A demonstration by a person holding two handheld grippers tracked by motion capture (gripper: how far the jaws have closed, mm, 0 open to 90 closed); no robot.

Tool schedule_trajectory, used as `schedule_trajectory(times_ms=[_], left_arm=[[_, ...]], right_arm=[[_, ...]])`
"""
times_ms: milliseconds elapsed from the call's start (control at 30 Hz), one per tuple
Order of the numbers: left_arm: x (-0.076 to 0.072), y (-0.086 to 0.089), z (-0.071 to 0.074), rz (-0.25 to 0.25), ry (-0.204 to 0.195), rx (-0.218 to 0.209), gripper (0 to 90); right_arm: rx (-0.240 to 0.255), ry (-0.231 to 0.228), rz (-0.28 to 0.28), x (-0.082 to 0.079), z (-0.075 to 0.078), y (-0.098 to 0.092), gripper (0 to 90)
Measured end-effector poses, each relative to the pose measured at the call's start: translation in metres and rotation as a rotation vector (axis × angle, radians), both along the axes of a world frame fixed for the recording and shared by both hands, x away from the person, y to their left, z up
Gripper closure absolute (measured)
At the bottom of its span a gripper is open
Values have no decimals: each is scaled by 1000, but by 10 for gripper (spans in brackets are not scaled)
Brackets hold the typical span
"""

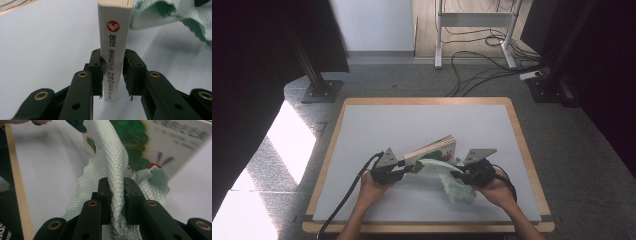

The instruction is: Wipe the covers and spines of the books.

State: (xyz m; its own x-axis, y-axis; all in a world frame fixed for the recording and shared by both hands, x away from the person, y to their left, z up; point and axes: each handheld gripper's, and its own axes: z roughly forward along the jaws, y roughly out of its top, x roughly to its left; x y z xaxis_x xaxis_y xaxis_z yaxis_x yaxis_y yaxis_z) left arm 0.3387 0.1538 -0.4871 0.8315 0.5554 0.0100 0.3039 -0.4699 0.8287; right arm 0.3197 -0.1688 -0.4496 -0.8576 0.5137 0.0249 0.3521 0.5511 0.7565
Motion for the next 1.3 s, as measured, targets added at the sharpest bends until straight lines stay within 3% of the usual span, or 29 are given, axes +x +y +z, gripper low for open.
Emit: schedule_trajectory(times_ms=[333,700,900,1033,1133,1300], left_arm=[[0,0,0,1,3,-2,702],[0,0,0,1,5,-2,702],[0,0,0,2,5,1,702],[0,0,0,1,6,3,702],[0,0,0,1,8,2,703],[0,0,0,2,11,-1,704]], right_arm=[[-9,6,80,5,-2,42,760],[-19,23,128,7,-19,77,760],[-30,20,126,11,-38,88,759],[-49,46,124,15,-55,92,748],[-69,67,129,18,-64,93,712],[-42,59,110,20,-57,88,550]])
